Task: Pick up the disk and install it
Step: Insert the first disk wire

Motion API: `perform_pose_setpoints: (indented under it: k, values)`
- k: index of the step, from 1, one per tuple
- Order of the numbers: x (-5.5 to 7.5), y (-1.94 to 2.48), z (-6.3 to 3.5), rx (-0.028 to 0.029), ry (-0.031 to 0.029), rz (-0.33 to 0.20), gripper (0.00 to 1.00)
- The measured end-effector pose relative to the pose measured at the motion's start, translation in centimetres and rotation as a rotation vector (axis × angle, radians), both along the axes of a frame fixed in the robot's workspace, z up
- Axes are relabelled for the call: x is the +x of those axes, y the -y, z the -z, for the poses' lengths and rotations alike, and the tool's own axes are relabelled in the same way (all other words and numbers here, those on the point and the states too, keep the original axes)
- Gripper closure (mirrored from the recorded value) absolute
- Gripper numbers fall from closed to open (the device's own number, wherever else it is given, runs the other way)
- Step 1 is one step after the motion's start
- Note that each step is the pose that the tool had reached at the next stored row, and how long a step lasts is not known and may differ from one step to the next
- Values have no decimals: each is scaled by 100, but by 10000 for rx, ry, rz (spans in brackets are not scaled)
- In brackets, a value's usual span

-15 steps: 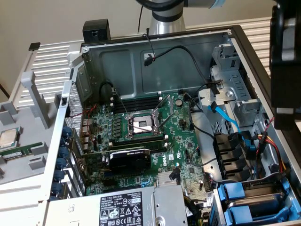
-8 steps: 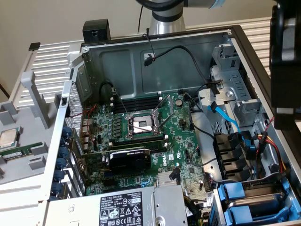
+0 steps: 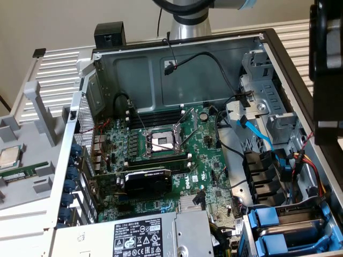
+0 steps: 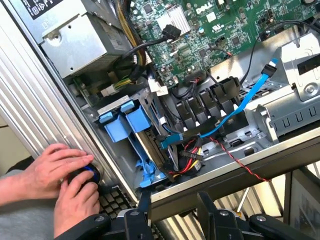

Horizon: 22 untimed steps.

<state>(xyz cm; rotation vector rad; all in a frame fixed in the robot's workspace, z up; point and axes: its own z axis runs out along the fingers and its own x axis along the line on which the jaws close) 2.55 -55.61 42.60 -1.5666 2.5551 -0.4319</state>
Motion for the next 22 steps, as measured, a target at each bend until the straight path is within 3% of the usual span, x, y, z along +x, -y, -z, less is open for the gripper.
perform_pose_setpoints:
  k: [3,6,10,18,20,22]
  values:
    - [-31,8,1,2,0,-182,51]
    - [-62,44,0,0,-1,-318,51]
    - [-94,133,3,2,0,-417,51]
    - [-149,358,37,32,1,-528,51]
    - [-152,391,48,42,1,-630,51]
    - [-152,396,60,45,0,-898,51]
